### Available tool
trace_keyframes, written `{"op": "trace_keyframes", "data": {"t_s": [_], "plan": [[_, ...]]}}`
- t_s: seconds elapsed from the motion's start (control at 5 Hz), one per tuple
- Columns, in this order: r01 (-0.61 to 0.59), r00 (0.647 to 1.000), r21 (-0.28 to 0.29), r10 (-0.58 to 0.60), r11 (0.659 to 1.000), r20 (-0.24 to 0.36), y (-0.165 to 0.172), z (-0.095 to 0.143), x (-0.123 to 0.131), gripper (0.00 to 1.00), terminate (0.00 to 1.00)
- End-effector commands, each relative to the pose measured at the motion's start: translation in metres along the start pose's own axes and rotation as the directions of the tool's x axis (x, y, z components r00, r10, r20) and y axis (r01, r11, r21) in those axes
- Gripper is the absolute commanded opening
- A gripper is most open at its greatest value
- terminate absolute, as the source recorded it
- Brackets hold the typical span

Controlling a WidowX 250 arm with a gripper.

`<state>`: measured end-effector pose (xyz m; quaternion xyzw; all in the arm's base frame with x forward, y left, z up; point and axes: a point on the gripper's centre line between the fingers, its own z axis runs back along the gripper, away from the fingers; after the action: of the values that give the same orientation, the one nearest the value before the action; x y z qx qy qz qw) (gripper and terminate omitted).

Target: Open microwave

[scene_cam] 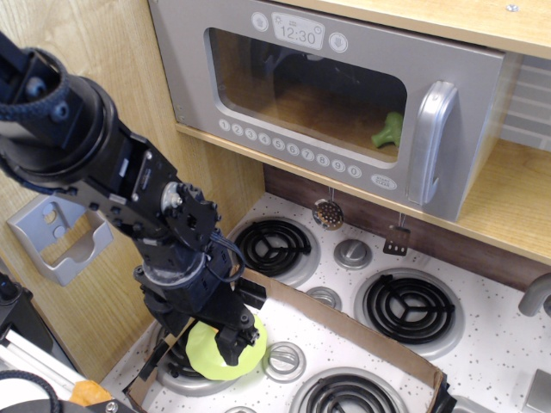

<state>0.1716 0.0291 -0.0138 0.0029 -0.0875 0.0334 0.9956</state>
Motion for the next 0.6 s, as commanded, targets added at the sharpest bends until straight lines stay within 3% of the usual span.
{"op": "trace_keyframes", "data": {"t_s": [0.0,0.4], "plan": [[0.000,1.000,0.000,0.000,1.000,0.000,0.000,0.000,0.000,1.00,0.00],[0.018,1.000,-0.070,-0.019,0.997,-0.013,-0.056,0.025,0.036,1.00,0.00]]}}
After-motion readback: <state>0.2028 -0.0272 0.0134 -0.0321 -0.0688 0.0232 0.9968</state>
